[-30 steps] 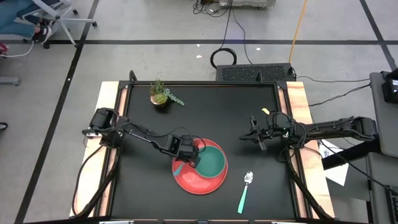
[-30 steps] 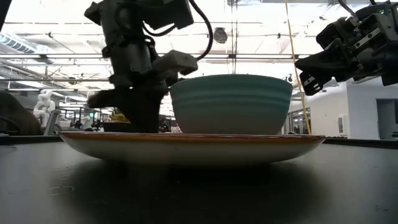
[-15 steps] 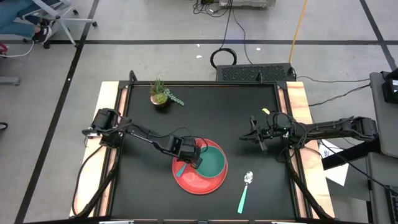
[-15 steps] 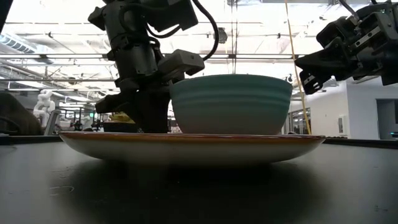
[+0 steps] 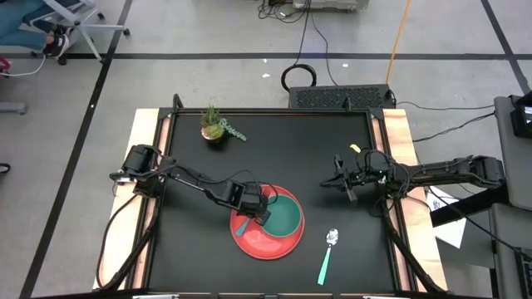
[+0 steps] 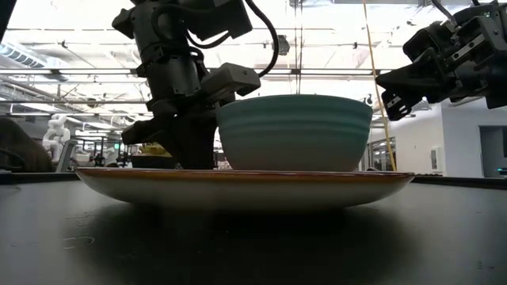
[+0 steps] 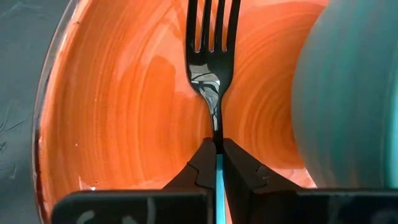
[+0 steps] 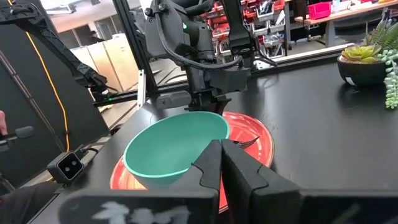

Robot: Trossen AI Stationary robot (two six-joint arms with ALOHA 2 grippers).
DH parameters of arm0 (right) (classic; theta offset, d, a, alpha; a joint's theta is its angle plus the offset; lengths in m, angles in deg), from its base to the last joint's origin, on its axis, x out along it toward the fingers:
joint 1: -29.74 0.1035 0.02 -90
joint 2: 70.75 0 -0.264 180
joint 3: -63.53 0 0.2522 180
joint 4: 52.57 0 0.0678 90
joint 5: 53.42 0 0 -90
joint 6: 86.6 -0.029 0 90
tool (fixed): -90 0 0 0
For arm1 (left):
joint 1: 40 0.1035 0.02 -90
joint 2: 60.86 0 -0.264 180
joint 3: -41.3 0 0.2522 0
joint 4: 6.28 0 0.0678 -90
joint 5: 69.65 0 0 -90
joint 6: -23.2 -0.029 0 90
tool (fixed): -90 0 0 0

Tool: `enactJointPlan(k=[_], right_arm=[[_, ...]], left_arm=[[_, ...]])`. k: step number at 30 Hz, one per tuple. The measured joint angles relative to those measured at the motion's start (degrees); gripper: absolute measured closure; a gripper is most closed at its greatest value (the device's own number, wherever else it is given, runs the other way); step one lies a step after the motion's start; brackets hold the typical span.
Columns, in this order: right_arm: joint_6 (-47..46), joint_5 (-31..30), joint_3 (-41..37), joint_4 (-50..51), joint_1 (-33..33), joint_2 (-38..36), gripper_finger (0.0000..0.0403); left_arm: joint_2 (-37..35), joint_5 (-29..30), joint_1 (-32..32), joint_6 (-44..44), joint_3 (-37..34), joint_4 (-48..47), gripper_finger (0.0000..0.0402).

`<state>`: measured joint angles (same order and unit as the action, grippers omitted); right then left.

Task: Set table place
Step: Put the blue fork to the left of the bowl green bowl on the orange plate

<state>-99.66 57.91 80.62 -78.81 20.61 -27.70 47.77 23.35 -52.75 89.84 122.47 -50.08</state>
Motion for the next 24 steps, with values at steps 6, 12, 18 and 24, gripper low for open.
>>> enactJointPlan(k=[6, 12, 18, 24], right_arm=[[0.0, 0.0, 0.0, -0.01, 0.0, 0.0, 0.0399], [0.0, 0.01, 0.0, -0.01, 0.0, 0.0, 0.0399], [-0.02, 0.0, 0.0, 0.0, 0.01, 0.0, 0.0399], [-0.02, 0.02, -0.02, 0.01, 0.0, 0.0, 0.0399]], left_arm=[[0.01, 0.04, 0.0, -0.18, -0.03, -0.04, 0.0393], [0.03, 0.26, -0.02, -0.36, -0.05, -0.04, 0.0383], [0.05, 0.4, -0.02, -0.43, -0.07, -0.09, 0.0393], [0.08, 0.48, -0.02, -0.49, -0.08, -0.09, 0.0377]])
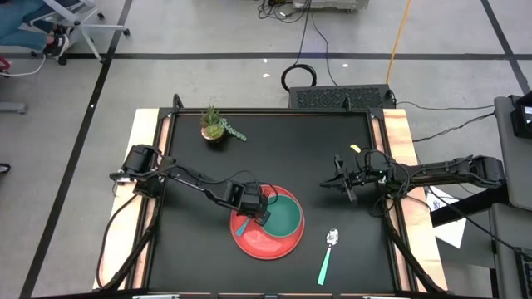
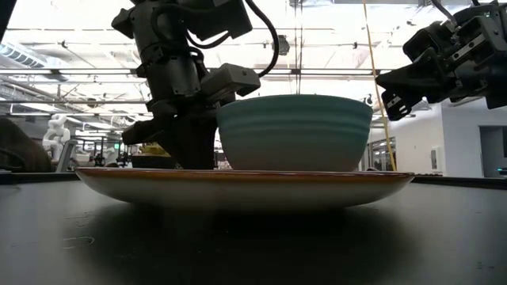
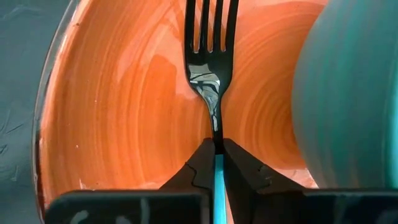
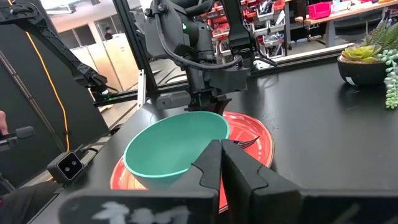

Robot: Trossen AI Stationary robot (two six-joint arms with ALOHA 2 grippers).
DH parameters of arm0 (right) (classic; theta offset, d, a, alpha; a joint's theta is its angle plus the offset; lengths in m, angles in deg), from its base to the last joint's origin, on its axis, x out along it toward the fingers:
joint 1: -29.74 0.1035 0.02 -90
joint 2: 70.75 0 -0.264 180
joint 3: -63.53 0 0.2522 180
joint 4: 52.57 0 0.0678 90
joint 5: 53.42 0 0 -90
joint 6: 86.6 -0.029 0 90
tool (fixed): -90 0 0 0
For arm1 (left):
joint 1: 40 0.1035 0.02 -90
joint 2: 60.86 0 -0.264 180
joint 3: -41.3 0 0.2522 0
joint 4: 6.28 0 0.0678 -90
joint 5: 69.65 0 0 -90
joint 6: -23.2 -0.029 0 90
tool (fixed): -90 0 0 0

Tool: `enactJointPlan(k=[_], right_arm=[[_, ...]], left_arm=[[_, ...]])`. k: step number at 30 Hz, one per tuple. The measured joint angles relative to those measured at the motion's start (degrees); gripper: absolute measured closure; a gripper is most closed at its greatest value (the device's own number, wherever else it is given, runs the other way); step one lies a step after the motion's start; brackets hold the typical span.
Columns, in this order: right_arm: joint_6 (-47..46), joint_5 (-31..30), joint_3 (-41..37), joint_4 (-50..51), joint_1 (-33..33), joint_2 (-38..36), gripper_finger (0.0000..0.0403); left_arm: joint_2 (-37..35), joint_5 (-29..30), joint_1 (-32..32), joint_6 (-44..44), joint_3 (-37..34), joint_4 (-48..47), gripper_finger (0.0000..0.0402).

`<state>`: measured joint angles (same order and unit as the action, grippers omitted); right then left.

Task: Set table place
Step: Put the blue fork to the left of the bowl green bowl on the orange plate

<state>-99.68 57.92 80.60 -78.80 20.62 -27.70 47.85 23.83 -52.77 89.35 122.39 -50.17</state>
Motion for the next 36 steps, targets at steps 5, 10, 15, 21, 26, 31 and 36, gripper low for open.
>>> enactJointPlan(k=[5, 10, 15, 21, 26, 31, 36], right_arm=[[0.01, -0.02, 0.01, 0.0, 0.0, 0.0, 0.0399], [0.0, -0.02, 0.02, 0.0, 0.02, -0.02, 0.0399], [0.0, 0.0, 0.02, 0.02, 0.02, -0.02, 0.0399], [0.0, -0.02, 0.02, 0.0, 0.02, -0.02, 0.0399], [-0.21, -0.01, 0.0, 0.04, 0.02, -0.02, 0.0399], [-1.11, -0.01, 0.01, 0.04, 0.02, -0.02, 0.0399], [-1.1, 0.0, 0.02, 0.04, 0.01, -0.02, 0.0399]], left_arm=[[0.0, 0.31, -0.03, -0.04, 0.0, 0.01, 0.0367], [0.01, 0.67, -0.04, -0.04, -0.02, 0.2, 0.0366], [0.02, 0.94, -0.04, -0.02, -0.02, 0.24, 0.0365], [0.02, 1.01, -0.04, -0.01, -0.02, 0.28, 0.0364], [0.02, 1.03, -0.04, 0.07, -0.02, 0.33, 0.0364], [0.02, 1.07, -0.02, 0.09, -0.02, 0.35, 0.0364], [0.02, 1.34, -0.02, 0.09, -0.02, 0.4, 0.0364]])
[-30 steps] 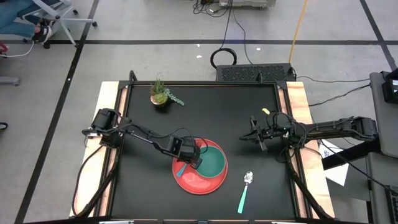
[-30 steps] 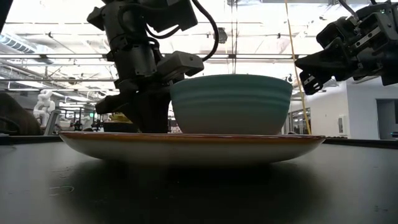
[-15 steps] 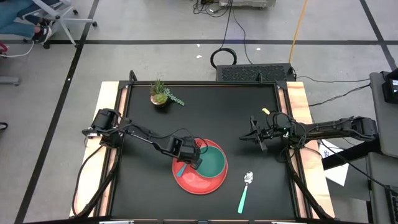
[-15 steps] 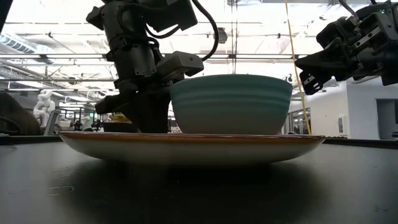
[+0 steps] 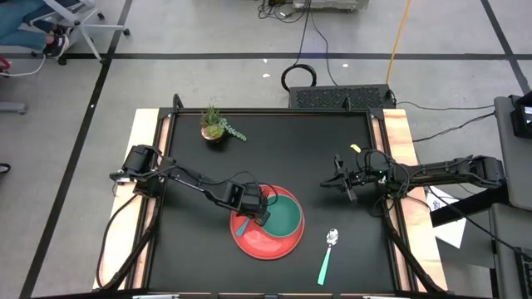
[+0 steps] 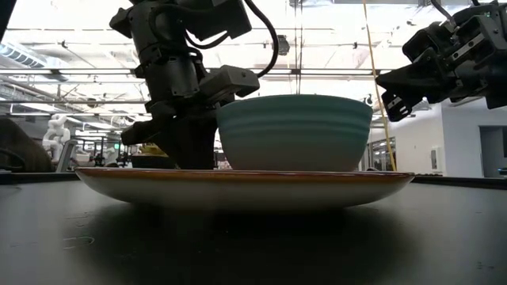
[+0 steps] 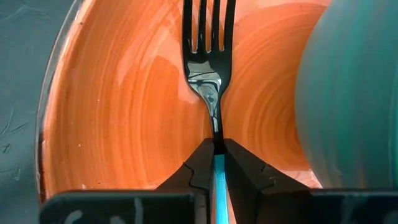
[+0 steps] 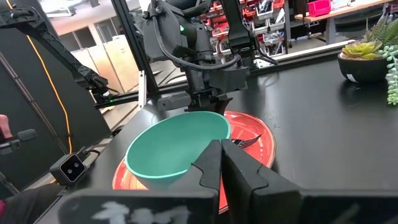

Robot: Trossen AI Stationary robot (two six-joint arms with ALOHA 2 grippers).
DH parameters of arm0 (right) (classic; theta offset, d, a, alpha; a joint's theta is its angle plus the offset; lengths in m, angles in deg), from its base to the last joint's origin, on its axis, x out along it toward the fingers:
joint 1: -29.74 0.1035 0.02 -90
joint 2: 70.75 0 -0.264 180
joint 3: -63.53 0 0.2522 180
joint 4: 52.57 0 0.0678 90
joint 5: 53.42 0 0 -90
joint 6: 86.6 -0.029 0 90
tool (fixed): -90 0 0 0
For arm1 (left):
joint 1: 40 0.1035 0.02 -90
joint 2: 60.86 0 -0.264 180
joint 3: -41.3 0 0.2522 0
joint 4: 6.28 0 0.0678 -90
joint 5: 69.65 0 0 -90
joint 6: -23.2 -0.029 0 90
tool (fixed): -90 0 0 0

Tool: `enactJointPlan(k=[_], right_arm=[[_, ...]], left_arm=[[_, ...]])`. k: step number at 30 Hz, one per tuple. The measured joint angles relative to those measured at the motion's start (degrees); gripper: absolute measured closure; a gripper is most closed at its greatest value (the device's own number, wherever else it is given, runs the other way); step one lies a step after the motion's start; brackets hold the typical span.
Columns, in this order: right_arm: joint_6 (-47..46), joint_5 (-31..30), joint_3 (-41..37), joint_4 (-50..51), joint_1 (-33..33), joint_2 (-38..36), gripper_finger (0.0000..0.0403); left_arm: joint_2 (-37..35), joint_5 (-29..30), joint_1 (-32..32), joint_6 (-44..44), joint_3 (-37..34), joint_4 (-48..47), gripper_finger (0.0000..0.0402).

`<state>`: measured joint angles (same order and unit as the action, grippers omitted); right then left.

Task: Set table place
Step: Put the blue fork to the left of the bowl green bowl on the orange plate

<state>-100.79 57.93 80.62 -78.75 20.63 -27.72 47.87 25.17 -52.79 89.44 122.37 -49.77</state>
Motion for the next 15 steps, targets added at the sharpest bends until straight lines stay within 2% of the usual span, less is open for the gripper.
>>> enactJointPlan(k=[15], right_arm=[[0.05, 0.0, 0.0, 0.0, 0.01, 0.0, 0.0399]], left_arm=[[0.0, 0.74, -0.07, -1.38, 0.0, 0.04, 0.0361]])
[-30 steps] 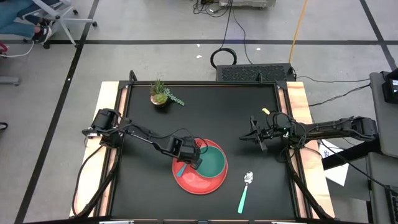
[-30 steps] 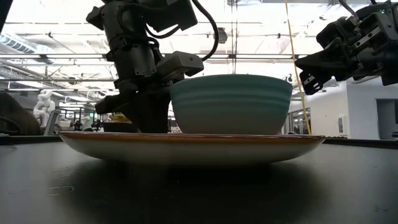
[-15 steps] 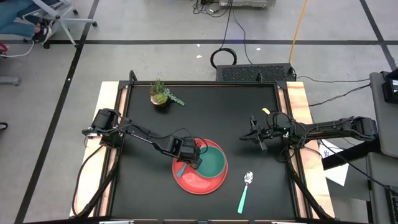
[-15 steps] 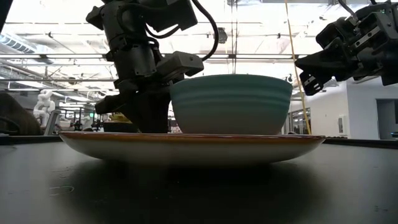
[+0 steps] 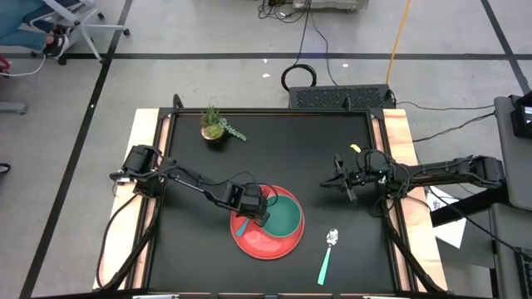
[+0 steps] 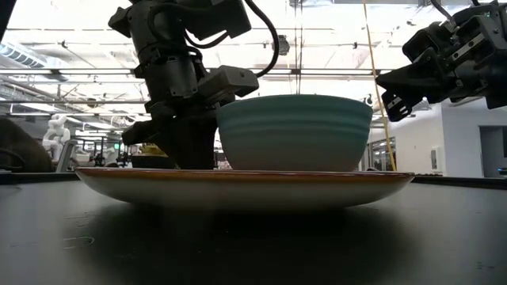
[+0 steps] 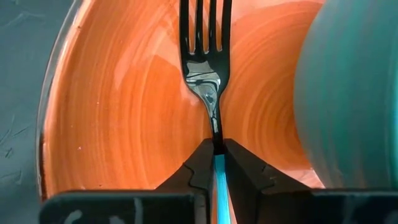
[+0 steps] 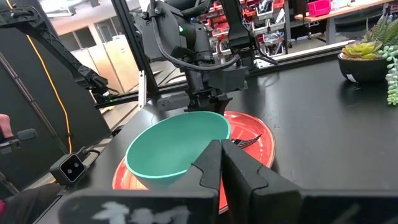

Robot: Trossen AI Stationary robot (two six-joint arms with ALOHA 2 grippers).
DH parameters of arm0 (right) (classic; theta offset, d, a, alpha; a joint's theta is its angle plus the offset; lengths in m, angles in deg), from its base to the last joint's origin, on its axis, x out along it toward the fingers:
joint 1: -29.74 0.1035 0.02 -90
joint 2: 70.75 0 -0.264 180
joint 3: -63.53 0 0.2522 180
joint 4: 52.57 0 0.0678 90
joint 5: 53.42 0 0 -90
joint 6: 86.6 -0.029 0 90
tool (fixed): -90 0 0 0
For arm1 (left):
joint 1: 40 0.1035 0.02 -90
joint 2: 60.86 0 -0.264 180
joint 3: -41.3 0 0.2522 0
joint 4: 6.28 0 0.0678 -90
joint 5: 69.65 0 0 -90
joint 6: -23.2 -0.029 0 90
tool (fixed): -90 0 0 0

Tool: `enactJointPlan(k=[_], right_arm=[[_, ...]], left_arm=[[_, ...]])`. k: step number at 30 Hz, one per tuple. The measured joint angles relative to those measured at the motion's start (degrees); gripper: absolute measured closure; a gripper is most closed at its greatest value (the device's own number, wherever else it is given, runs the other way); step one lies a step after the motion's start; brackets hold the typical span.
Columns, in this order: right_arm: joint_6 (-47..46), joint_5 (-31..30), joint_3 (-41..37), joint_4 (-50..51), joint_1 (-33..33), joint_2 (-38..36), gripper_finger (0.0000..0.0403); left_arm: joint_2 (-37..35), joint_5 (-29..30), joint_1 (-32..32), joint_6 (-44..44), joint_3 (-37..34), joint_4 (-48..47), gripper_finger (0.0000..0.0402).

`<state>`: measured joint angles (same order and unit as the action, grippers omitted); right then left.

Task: Set table place
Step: Put the blue fork to the left of the bowl green bowl on the orange plate, then adjust the green bowl on the orange plate

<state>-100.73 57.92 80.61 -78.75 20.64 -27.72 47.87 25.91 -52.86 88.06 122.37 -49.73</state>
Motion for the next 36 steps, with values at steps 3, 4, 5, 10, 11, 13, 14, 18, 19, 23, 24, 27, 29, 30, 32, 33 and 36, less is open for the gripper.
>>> enactJointPlan(k=[3, 4, 5, 10, 11, 13, 14, 18, 19, 23, 24, 27, 29, 30, 32, 33, 36], right_arm=[[0.0, -0.02, -0.01, 0.0, 0.0, 0.0, 0.0399], [0.0, -0.02, 0.01, 0.0, 0.0, 0.0, 0.0399], [0.0, 0.0, 0.01, 0.0, 0.0, 0.0, 0.0399], [0.0, -0.02, 0.0, 0.16, 0.0, 0.0, 0.0399], [-0.04, 0.0, 0.01, 0.26, 0.0, 0.0, 0.0399], [-0.07, 0.0, 0.01, 0.35, 0.0, 0.0, 0.0399], [-0.1, 0.0, 0.01, 0.35, 0.0, 0.0, 0.0399], [-0.15, -0.02, 0.01, 0.35, 0.0, 0.0, 0.0399], [-0.15, 0.0, 0.0, 0.35, 0.0, 0.0, 0.0399], [-0.15, -0.01, 0.01, 0.35, 0.0, 0.0, 0.0399], [-0.15, 0.0, 0.0, 0.37, 0.0, 0.0, 0.0399], [-0.15, 0.0, -0.01, 0.37, 0.0, 0.0, 0.0399], [-0.15, -0.01, 0.0, 0.37, 0.0, 0.0, 0.0399], [-0.15, 0.0, 0.01, 0.37, 0.0, 0.0, 0.0399], [-0.15, 0.0, 0.01, 0.37, 0.0, 0.0, 0.0399], [-0.17, 0.0, 0.01, 0.37, -0.02, 0.0, 0.0399], [-0.17, -0.01, 0.0, 0.39, 0.0, 0.0, 0.0399]], left_arm=[[0.0, -0.02, -0.01, -0.21, 0.0, 0.14, 0.0341], [0.0, -0.03, -0.02, -0.24, 0.01, 0.24, 0.0331], [0.0, -0.05, -0.02, -0.23, 0.02, 0.3, 0.0321], [0.0, -0.12, -0.02, 0.37, 0.02, 0.42, 0.0271], [0.0, -0.07, -0.02, 0.37, 0.02, 0.37, 0.0264], [0.0, 0.03, 0.0, 0.37, 0.02, 0.18, 0.0253], [-0.02, 0.07, 0.0, 0.39, 0.02, 0.13, 0.025], [-0.02, 0.11, 0.0, 0.43, 0.02, 0.11, 0.0248], [-0.02, 0.11, 0.0, 0.45, 0.02, 0.11, 0.0248], [-0.02, 0.11, 0.0, 0.59, 0.02, 0.09, 0.0247], [-0.02, 0.11, 0.0, 0.59, 0.02, 0.06, 0.0247], [-0.04, 0.11, 0.02, 0.57, 0.02, 0.05, 0.0247], [-0.38, 0.09, 0.02, 0.41, 0.01, 0.07, 0.0247], [-0.58, 0.15, 0.03, 0.22, -0.04, -0.04, 0.0247], [-0.7, 0.53, 0.08, 0.13, -0.08, -0.57, 0.0247], [-0.84, 0.67, 0.09, 0.14, -0.09, -0.75, 0.0247], [-1.28, 0.68, 0.09, 0.04, -0.15, -1.57, 0.0247]])
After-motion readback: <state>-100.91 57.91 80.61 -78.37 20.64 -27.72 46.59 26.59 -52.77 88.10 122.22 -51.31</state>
